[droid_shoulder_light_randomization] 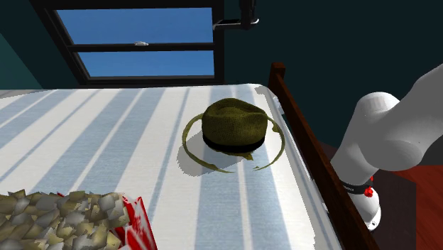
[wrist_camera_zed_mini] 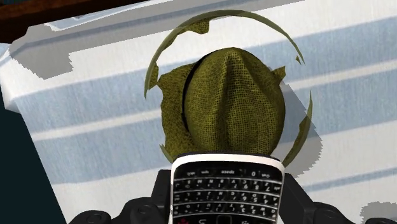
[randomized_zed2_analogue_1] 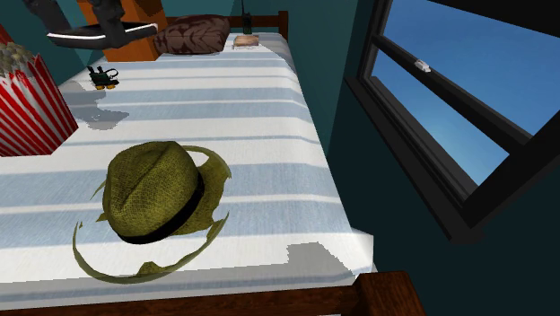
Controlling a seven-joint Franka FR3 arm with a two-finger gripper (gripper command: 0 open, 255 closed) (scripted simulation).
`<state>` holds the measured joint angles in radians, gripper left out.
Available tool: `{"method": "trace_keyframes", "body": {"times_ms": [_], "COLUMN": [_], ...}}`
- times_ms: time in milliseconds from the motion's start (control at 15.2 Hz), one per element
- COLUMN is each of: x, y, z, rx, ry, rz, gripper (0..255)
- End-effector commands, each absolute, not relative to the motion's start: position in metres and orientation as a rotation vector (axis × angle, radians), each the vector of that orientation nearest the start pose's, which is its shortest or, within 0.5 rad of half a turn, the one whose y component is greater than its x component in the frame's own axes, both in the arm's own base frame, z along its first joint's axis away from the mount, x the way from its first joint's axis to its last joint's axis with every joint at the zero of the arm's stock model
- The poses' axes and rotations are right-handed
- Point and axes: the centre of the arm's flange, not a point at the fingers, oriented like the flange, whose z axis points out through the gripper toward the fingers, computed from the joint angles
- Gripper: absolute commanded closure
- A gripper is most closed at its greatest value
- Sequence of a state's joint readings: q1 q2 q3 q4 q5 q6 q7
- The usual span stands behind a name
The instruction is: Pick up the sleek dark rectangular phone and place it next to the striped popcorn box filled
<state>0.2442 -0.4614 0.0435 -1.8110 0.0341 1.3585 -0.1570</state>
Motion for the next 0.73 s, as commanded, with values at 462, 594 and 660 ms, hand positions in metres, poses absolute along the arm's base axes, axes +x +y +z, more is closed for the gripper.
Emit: {"method": "trace_keyframes", "body": {"times_ms": [462, 594, 660], "x": [0.285, 0.269, 0.261], "y": [0.212, 0.233, 0.243], "z": [0.711, 0.711, 0.711], "rx": [-3.05, -3.05, -3.05], "ry": [-0.692, -0.692, -0.692], "rz": [-0.012, -0.012, -0.012], "gripper": [255, 255, 255]}}
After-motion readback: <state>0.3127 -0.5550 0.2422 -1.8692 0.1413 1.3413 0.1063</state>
